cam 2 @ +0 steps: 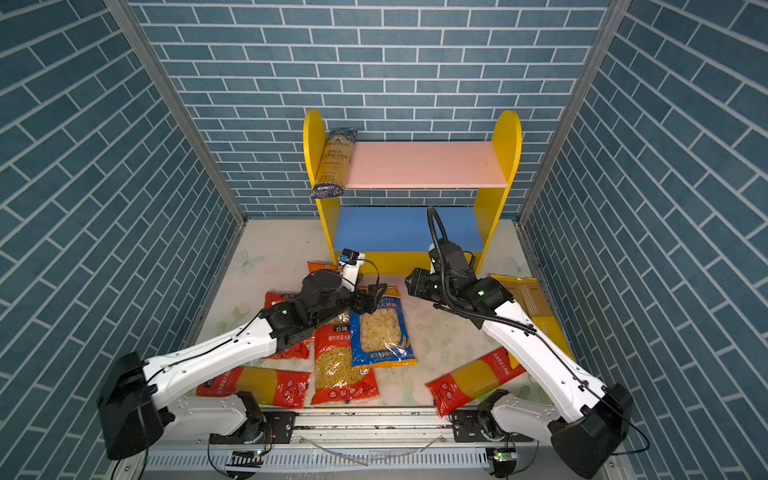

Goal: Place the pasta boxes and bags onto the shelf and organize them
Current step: 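Open the right gripper and withdraw both arms from the shelf, then lower the right gripper onto the red-and-yellow spaghetti pack while the left arm reaches forward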

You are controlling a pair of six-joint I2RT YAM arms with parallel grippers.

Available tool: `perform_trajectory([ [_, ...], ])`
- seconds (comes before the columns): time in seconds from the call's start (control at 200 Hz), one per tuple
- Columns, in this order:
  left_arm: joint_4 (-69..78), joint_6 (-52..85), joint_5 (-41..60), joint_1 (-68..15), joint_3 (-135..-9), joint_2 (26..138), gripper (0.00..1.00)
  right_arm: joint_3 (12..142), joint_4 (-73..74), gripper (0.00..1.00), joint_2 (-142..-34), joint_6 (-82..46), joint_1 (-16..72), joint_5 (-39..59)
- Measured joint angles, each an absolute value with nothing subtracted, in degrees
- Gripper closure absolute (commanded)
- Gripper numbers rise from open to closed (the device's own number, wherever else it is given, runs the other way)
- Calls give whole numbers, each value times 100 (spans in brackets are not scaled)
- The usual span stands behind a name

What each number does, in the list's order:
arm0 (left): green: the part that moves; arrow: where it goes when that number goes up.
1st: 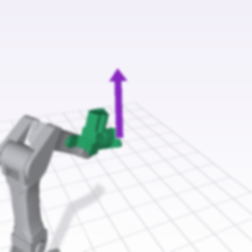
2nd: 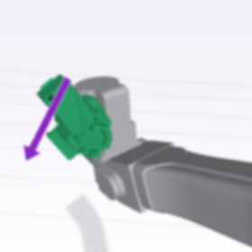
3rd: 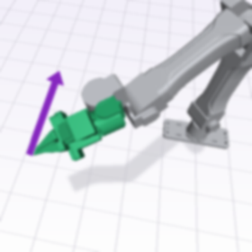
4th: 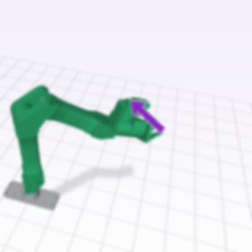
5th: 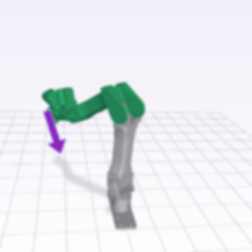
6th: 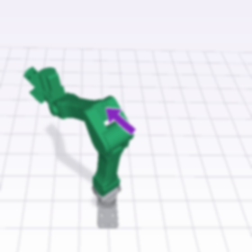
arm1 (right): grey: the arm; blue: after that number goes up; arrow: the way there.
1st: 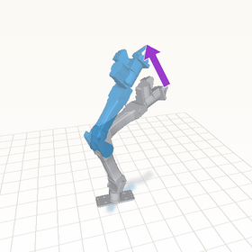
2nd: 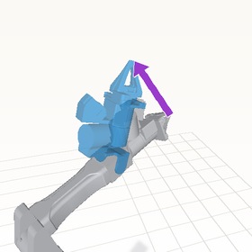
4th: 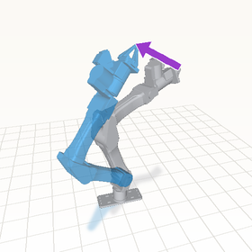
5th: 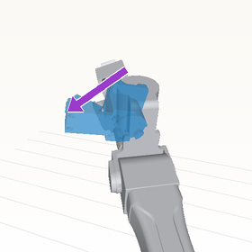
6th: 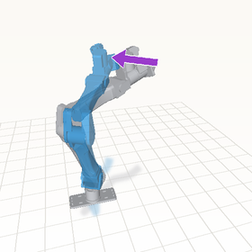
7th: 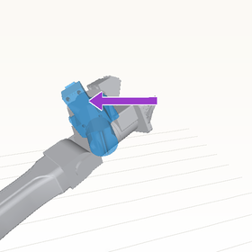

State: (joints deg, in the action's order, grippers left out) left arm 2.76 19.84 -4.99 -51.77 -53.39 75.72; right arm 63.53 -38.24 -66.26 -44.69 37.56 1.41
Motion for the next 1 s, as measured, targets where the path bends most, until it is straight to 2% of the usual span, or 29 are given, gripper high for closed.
perform_trajectory([
  [0.195,309,1811,-449,-5795,-5769,8630,16,5249,-4637,29,-6552,-4654,3435,-410],
  [0.365,471,1846,-217,-6007,-5892,9129,16,4519,-5260,14,-5986,-5002,2882,-523],
  [0.51,550,1894,-113,-6025,-5892,9275,16,4224,-5736,12,-5559,-5133,2460,-478],
  [0.745,692,1863,-36,-6025,-5966,9282,16,4051,-6471,13,-5690,-5419,2067,-423],
  [1.0,878,1879,30,-6025,-5977,9282,16,3465,-6123,17,-5808,-6027,2018,64],
])
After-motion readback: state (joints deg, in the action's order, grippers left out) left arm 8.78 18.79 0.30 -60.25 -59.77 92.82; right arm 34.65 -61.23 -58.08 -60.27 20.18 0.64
